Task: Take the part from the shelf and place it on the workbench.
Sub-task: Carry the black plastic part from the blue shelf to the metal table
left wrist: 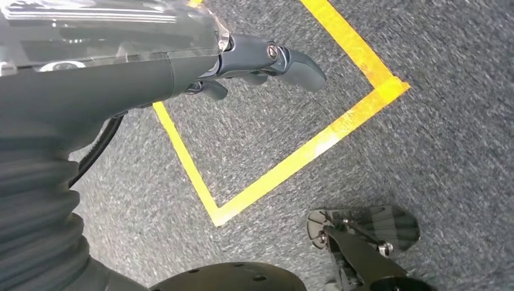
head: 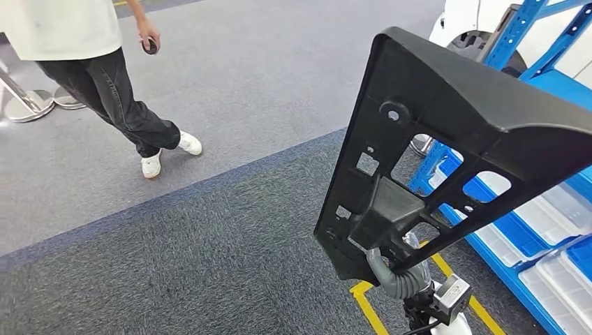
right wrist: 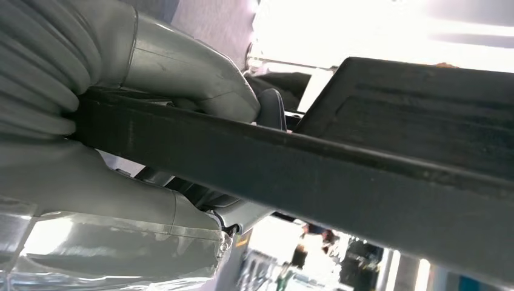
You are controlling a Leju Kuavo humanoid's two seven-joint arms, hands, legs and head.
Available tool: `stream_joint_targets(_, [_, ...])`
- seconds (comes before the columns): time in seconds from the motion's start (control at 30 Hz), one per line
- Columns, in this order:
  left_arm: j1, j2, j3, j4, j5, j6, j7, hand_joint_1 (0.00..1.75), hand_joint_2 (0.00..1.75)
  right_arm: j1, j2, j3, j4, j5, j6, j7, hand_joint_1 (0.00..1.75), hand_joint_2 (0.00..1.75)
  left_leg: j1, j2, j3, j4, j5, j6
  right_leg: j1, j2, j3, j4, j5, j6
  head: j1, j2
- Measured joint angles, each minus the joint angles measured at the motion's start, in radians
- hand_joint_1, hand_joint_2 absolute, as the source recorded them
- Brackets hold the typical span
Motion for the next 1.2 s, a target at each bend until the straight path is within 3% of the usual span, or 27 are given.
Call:
stream_joint_targets(0.1, [-0.001,-0.001,-0.004,0.0,0.0,0.004,0.0,0.0,1.75,0.004,0.001,-0.003,-0.018,0.009,0.0,0.003,1.66,1.75,0.0,-0.012,0.006,-0.031,0.013,-0.018,0.002,0.007,0.024,-0.063,0.018,-0.011,0.0,0.0])
stream_joint_targets(0.17, [-0.001,-0.002,-0.005,0.0,0.0,0.004,0.0,0.0,1.75,0.006,0.001,-0.003,-0.029,0.015,0.0,0.008,1.66,1.75,0.0,0.013,0.016,-0.045,0.015,-0.03,-0.002,0.001,0.044,-0.102,0.037,-0.022,0.0,0.0])
stream_joint_targets(0.2, [-0.003,-0.002,-0.006,0.0,-0.001,0.003,0.0,0.0,1.75,0.008,0.001,-0.004,-0.033,0.017,0.0,0.009,1.66,1.75,-0.001,0.034,0.011,-0.031,0.002,-0.035,-0.004,-0.004,0.057,-0.123,0.045,-0.028,0.0,0.0])
stream_joint_targets(0.23, [-0.005,-0.002,-0.008,0.0,-0.001,0.002,0.0,0.0,1.75,0.011,0.001,-0.004,-0.038,0.019,0.0,0.01,1.66,1.75,0.001,0.056,-0.002,0.004,-0.019,-0.039,-0.003,-0.011,0.068,-0.141,0.052,-0.031,0.0,0.0])
stream_joint_targets(0.3, [-0.01,-0.003,-0.011,0.0,-0.001,-0.002,0.001,0.0,1.75,0.018,0.001,-0.006,-0.043,0.02,0.0,0.011,1.66,1.75,0.005,0.073,-0.054,0.115,-0.073,-0.047,-0.001,-0.03,0.081,-0.158,0.058,-0.034,0.0,0.0])
stream_joint_targets(0.37, [-0.013,-0.004,-0.013,0.0,-0.001,-0.007,0.008,0.0,1.75,0.024,0.001,-0.008,-0.045,0.022,0.002,0.014,1.66,1.75,0.009,0.077,-0.079,0.165,-0.078,-0.05,0.001,-0.052,0.083,-0.158,0.055,-0.034,0.0,0.0])
stream_joint_targets(0.4, [-0.013,-0.005,-0.013,0.0,-0.001,-0.008,0.013,0.0,1.75,0.026,0.001,-0.008,-0.045,0.022,0.004,0.014,1.66,1.75,0.01,0.082,-0.063,0.133,-0.054,-0.05,0.002,-0.062,0.085,-0.156,0.052,-0.032,0.0,0.0])
stream_joint_targets(0.47, [-0.012,-0.005,-0.013,0.0,0.0,-0.012,0.02,0.0,1.75,0.028,0.001,-0.008,-0.046,0.023,0.006,0.015,1.66,1.75,0.008,0.11,0.01,-0.006,0.009,-0.043,0.004,-0.081,0.091,-0.153,0.045,-0.027,0.0,0.0])
stream_joint_targets(0.53, [-0.011,-0.006,-0.013,0.0,0.007,-0.012,0.02,0.0,1.75,0.029,0.001,-0.008,-0.049,0.024,0.009,0.016,1.66,1.75,0.002,0.131,0.056,-0.1,0.038,-0.028,0.008,-0.098,0.096,-0.152,0.041,-0.018,0.0,0.0])
stream_joint_targets(0.63, [-0.008,-0.007,-0.008,0.0,0.025,-0.006,0.029,0.0,1.75,0.022,0.001,-0.007,-0.051,0.027,0.024,0.021,1.66,1.75,0.0,0.11,0.055,-0.111,0.041,-0.011,0.011,-0.117,0.1,-0.153,0.038,-0.002,0.0,0.0])
stream_joint_targets(0.7, [-0.006,-0.008,-0.002,0.0,0.035,-0.005,0.032,0.0,1.75,0.01,0.002,-0.006,-0.05,0.029,0.03,0.024,1.66,1.75,0.005,0.095,0.06,-0.12,0.049,0.0,0.008,-0.095,0.088,-0.117,0.01,0.006,0.0,0.0])
stream_joint_targets(0.73, [-0.007,-0.009,0.0,0.0,0.036,-0.005,0.03,0.0,1.75,0.004,0.002,-0.006,-0.049,0.027,0.032,0.025,1.66,1.75,0.008,0.088,0.062,-0.123,0.052,0.004,0.006,-0.075,0.065,-0.066,-0.02,0.009,0.0,0.0])
stream_joint_targets(0.8, [-0.011,-0.011,0.003,0.0,0.038,-0.008,0.024,0.0,1.75,-0.002,0.002,-0.006,-0.044,0.02,0.039,0.028,1.66,1.75,0.006,0.07,0.059,-0.121,0.054,0.008,0.005,-0.046,-0.007,0.087,-0.09,0.011,0.0,0.0])
stream_joint_targets(0.83, [-0.012,-0.012,0.004,0.0,0.039,-0.011,0.021,0.0,1.75,-0.003,0.002,-0.006,-0.039,0.016,0.043,0.03,1.66,1.75,0.005,0.06,0.058,-0.119,0.054,0.009,0.004,-0.042,-0.039,0.147,-0.108,0.012,0.0,0.0])
stream_joint_targets(0.87, [-0.012,-0.012,0.005,0.0,0.041,-0.015,0.017,0.0,1.75,-0.005,0.002,-0.006,-0.035,0.014,0.049,0.031,1.66,1.75,0.005,0.048,0.057,-0.116,0.053,0.009,0.003,-0.041,-0.054,0.172,-0.105,0.012,0.0,0.0])
stream_joint_targets(0.9, [-0.013,-0.012,0.007,0.0,0.045,-0.018,0.014,0.0,1.75,-0.009,0.003,-0.006,-0.03,0.013,0.055,0.032,1.66,1.75,0.004,0.036,0.056,-0.111,0.051,0.008,0.002,-0.039,-0.048,0.15,-0.08,0.011,0.0,0.0])
stream_joint_targets(0.93, [-0.014,-0.012,0.009,0.0,0.051,-0.021,0.01,0.0,1.75,-0.018,0.003,-0.005,-0.025,0.012,0.062,0.032,1.66,1.75,0.004,0.023,0.056,-0.106,0.049,0.005,0.001,-0.031,-0.021,0.089,-0.04,0.009,0.0,0.0])
stream_joint_targets(1.0, [-0.02,-0.013,0.014,0.0,0.064,-0.024,0.004,0.0,1.75,-0.045,0.003,-0.001,-0.014,0.01,0.077,0.033,1.66,1.75,0.004,0.001,0.049,-0.09,0.042,-0.002,-0.002,0.006,0.041,-0.053,0.022,0.006,0.0,0.0])
stream_joint_targets(1.07, [-0.026,-0.014,0.022,0.0,0.072,-0.023,0.002,0.0,1.75,-0.071,0.003,0.003,-0.002,0.005,0.086,0.035,1.66,1.75,0.004,-0.016,0.036,-0.078,0.038,-0.011,-0.001,0.027,0.063,-0.11,0.033,0.002,0.0,0.0])
stream_joint_targets(1.13, [-0.025,-0.013,0.028,0.0,0.073,-0.018,0.003,0.0,1.75,-0.087,0.003,0.006,0.007,0.002,0.089,0.039,1.66,1.75,0.006,-0.031,0.027,-0.075,0.038,-0.023,0.0,0.009,0.061,-0.111,0.033,-0.006,0.0,0.0])
stream_joint_targets(1.2, [-0.021,-0.013,0.031,0.0,0.073,-0.014,0.005,0.0,1.75,-0.098,0.003,0.009,0.01,0.002,0.09,0.042,1.66,1.75,0.004,0.002,0.012,-0.047,0.018,-0.034,-0.003,-0.013,0.063,-0.116,0.035,-0.019,0.0,0.0])
